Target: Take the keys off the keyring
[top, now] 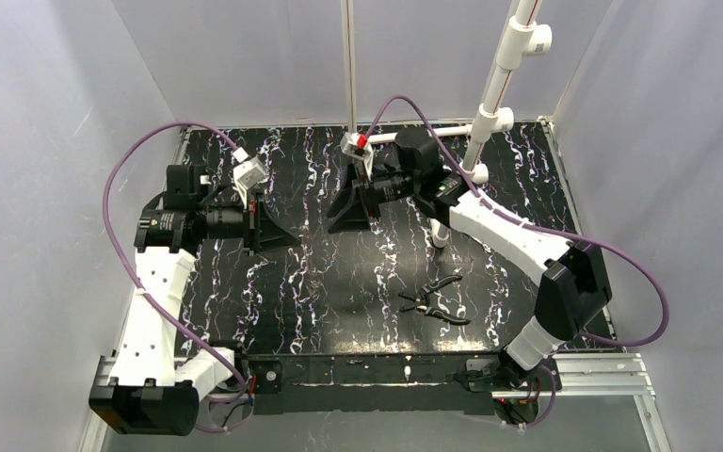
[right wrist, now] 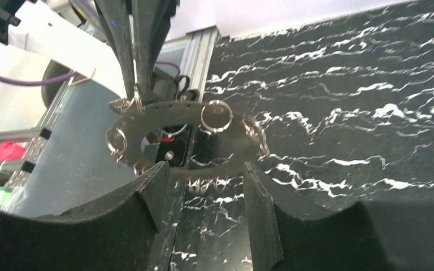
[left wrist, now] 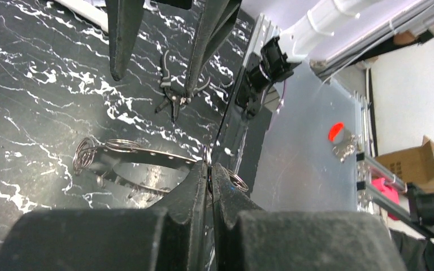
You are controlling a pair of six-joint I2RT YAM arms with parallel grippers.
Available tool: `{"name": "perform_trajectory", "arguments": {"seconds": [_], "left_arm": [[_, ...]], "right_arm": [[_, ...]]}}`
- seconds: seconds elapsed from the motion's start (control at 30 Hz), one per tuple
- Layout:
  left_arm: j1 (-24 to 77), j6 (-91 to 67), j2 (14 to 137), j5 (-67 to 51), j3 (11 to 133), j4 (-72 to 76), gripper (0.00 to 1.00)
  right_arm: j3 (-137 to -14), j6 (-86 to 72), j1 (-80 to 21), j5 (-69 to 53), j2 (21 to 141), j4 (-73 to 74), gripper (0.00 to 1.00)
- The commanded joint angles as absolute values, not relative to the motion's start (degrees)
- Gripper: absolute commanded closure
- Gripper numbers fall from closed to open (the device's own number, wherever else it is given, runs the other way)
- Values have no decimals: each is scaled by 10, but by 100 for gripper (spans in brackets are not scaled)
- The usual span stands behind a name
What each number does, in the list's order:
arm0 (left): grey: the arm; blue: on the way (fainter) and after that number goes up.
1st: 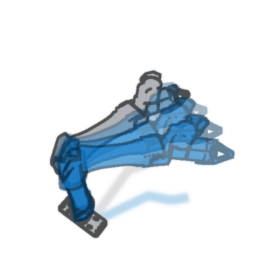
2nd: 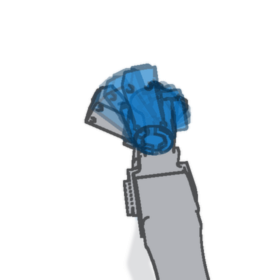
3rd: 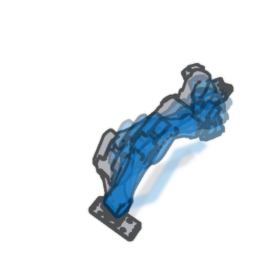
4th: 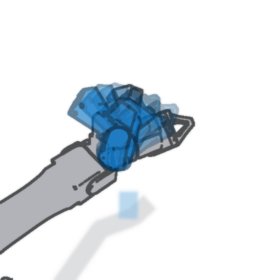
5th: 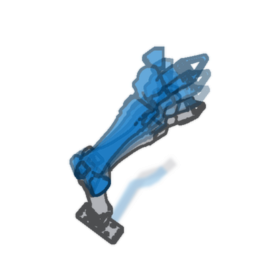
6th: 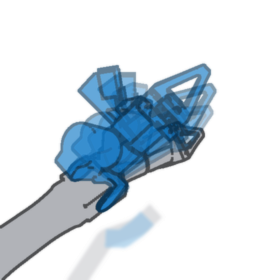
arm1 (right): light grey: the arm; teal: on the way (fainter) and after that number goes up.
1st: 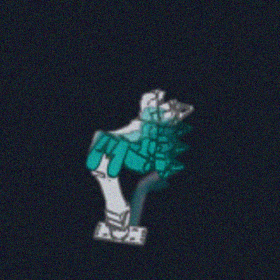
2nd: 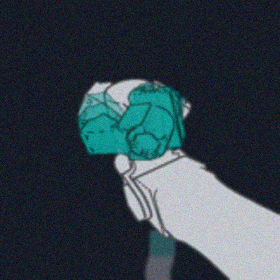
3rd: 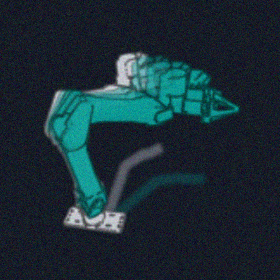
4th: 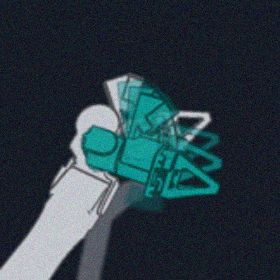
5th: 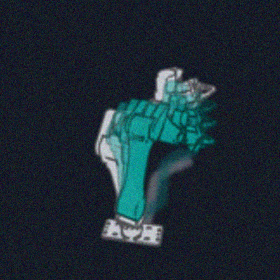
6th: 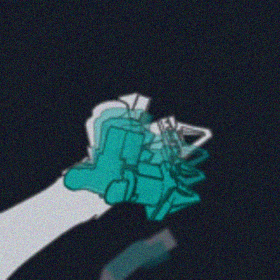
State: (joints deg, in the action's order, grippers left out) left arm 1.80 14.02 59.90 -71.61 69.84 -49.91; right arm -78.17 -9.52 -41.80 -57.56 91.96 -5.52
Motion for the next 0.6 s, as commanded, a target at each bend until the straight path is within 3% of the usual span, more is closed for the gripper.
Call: {"name": "perform_trajectory", "arguments": {"seconds": [0.0, 0.57], "left_arm": [[29, 328, 620, -714, 760, -687, 100], [117, 398, 664, -641, 818, -727, 100]], "right_arm": [[-825, -8, -437, -602, 906, 54, 42], [-885, 79, -502, -575, 922, 161, 52]]}}
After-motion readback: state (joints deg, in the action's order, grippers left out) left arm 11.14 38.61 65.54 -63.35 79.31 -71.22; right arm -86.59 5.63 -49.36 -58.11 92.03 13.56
